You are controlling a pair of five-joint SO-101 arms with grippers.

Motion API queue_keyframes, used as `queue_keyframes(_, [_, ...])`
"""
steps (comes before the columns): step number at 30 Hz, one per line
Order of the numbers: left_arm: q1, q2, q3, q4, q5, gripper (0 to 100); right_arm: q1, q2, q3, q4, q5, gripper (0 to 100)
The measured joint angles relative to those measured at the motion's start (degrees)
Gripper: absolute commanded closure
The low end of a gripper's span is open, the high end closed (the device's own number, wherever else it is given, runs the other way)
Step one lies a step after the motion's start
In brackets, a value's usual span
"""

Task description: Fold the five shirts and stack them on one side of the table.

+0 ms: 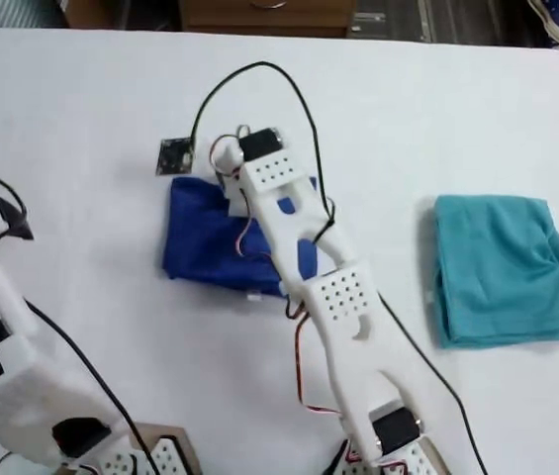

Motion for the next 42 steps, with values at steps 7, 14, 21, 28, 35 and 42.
queue_keyframes(7, [0.1, 0.1, 0.0, 0.0, 0.0, 74, 0.2, 0.2, -4.6, 4.4, 0.0, 78.7])
queue_keyframes(14, [0.0, 0.1, 0.0, -0.5, 0.0, 74, -0.6, -0.5, -8.6, 5.5, 0.0, 78.7])
queue_keyframes(21, [-0.9, 0.1, 0.0, -1.1, 0.0, 74, -2.0, -0.5, -8.6, 1.6, 0.0, 78.8])
queue_keyframes(28, [-1.0, 0.1, 0.0, -1.2, -1.7, 74, -1.7, 3.1, -8.7, -2.7, 0.0, 78.7])
queue_keyframes(35, [-1.7, 0.1, 0.0, -1.2, -2.0, 74, -1.8, 6.1, -9.3, -2.9, 0.0, 77.7])
queue_keyframes(42, [-1.7, 0.1, 0.0, -1.2, -2.0, 74, -1.7, 6.7, -11.0, 3.0, -0.1, 74.1])
